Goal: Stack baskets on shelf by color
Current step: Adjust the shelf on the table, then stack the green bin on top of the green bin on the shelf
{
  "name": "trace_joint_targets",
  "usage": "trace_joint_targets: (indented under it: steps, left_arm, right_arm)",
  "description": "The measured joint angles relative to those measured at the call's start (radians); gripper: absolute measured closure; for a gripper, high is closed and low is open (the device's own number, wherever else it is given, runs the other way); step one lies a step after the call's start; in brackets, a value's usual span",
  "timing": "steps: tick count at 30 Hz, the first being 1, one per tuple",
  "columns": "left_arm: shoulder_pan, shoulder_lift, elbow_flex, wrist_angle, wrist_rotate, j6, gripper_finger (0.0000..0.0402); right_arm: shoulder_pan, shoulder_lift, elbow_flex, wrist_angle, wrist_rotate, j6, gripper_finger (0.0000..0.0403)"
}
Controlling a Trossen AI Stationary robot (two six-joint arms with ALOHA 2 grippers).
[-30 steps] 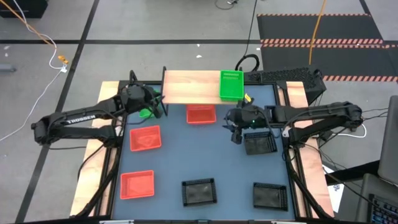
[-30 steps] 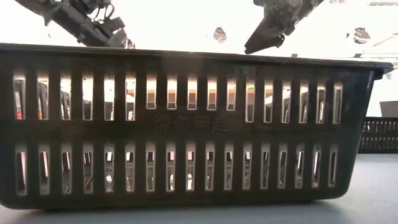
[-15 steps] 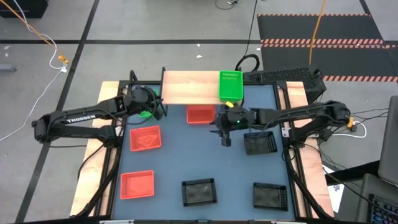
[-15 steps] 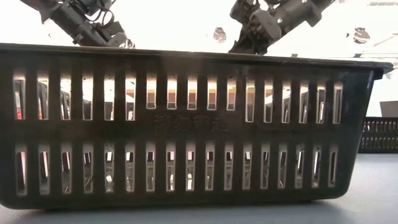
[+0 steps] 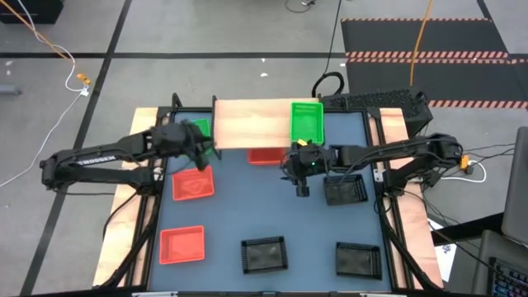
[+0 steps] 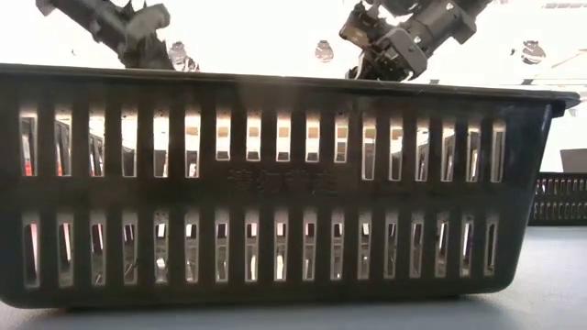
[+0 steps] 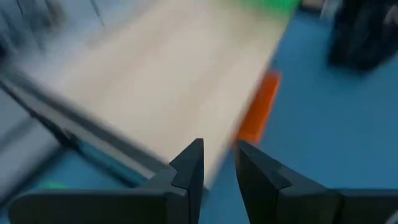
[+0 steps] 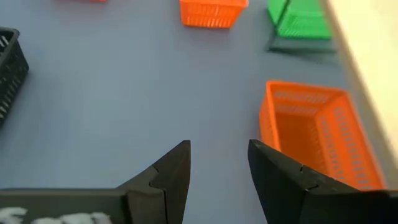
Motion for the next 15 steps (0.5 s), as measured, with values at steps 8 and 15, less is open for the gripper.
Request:
trace_joint_targets:
  steps: [8,15]
  left_arm:
    - [-0.002,-0.043,0.039,0.031,-0.037,0.079,0.0308]
    - [-0.003,-0.01,0.041,-0.148,-0.045,0.034,0.0308]
  right_arm:
    - [-0.018,-0.033,0.0,0.012,0.002,-0.039,0.0245]
    - [-0.031,-0.049,0.001,-0.043,0.004,-0.038,0.0245]
